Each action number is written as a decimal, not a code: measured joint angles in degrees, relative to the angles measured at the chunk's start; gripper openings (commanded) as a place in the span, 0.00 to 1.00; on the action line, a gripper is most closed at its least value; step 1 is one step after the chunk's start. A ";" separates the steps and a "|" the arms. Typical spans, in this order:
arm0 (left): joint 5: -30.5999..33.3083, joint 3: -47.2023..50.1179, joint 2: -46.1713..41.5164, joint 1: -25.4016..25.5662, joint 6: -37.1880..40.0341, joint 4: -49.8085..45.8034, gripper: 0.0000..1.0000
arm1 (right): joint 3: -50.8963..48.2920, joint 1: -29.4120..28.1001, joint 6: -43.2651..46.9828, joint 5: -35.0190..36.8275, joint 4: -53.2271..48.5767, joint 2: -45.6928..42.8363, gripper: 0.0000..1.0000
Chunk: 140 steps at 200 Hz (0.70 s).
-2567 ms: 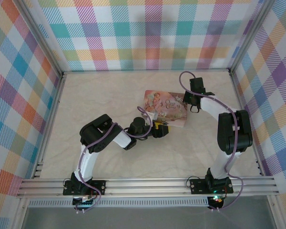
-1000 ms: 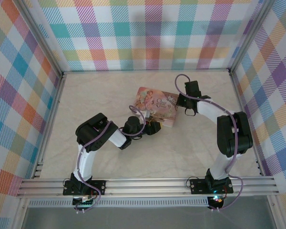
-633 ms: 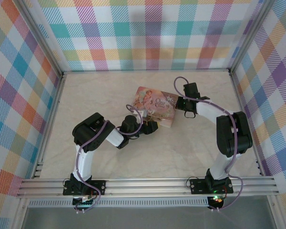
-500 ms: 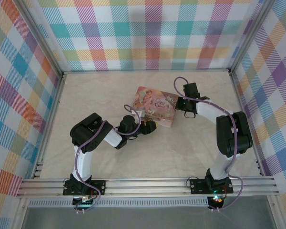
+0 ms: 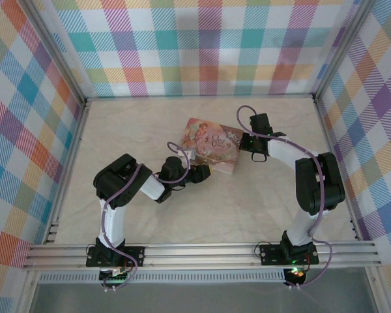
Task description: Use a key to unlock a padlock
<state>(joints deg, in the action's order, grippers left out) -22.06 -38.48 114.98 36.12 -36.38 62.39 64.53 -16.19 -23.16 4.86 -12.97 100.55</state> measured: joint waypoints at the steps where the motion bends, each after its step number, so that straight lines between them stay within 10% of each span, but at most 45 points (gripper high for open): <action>1: 0.00 0.00 0.00 -0.02 0.00 -0.02 0.46 | 0.00 0.00 0.00 0.00 0.00 0.00 0.00; 140: -1.44 0.37 -2.99 -1.53 1.38 -5.99 0.44 | 0.00 -0.09 0.00 0.00 0.00 0.00 0.00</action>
<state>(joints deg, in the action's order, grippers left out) -23.51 -38.11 111.98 34.59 -35.00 56.40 64.53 -16.27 -23.16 4.86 -12.97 100.55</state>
